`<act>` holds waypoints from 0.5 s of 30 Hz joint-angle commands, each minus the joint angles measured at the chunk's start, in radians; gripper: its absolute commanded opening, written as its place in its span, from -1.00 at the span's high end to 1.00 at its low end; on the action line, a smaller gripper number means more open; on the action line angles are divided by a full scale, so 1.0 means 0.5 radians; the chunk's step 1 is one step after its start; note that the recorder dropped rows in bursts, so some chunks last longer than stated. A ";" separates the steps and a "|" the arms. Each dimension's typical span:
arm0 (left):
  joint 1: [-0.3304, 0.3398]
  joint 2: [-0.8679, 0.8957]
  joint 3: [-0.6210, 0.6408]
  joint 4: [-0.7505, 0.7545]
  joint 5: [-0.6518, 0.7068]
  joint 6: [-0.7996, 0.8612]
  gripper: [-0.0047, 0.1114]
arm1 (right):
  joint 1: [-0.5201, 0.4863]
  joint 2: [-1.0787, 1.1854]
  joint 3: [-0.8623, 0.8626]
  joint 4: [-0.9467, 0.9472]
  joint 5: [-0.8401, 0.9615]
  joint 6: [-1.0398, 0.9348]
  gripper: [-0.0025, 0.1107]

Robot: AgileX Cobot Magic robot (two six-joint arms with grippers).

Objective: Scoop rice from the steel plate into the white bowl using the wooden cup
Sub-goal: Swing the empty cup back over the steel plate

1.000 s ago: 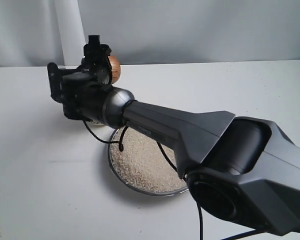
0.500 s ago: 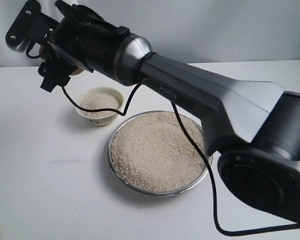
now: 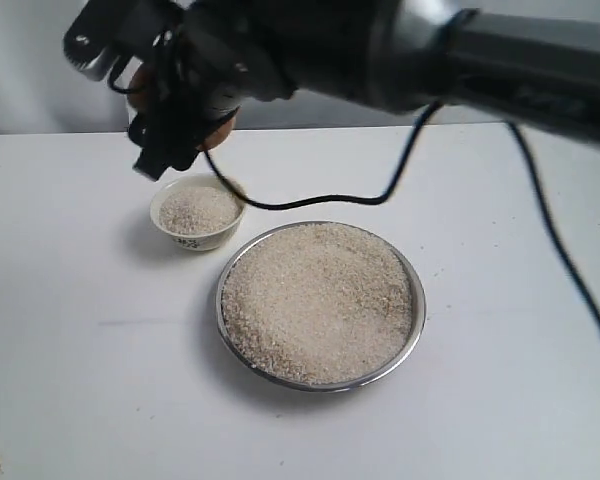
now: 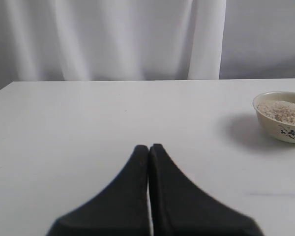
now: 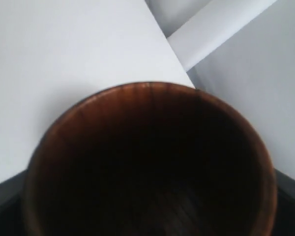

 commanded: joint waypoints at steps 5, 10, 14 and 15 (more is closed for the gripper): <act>-0.005 -0.005 0.003 0.001 -0.012 -0.008 0.92 | -0.371 -0.672 0.913 0.504 -0.451 -0.560 0.96; -0.005 -0.005 0.003 0.001 -0.012 -0.008 0.92 | -0.493 -0.802 1.200 0.740 -0.623 -0.866 0.96; -0.005 -0.005 0.003 0.001 -0.012 -0.008 0.92 | -0.493 -0.770 1.337 0.643 -0.476 -1.048 0.96; -0.005 -0.005 0.003 0.001 -0.012 -0.008 0.92 | -0.493 -0.750 1.337 0.609 -0.445 -1.048 0.96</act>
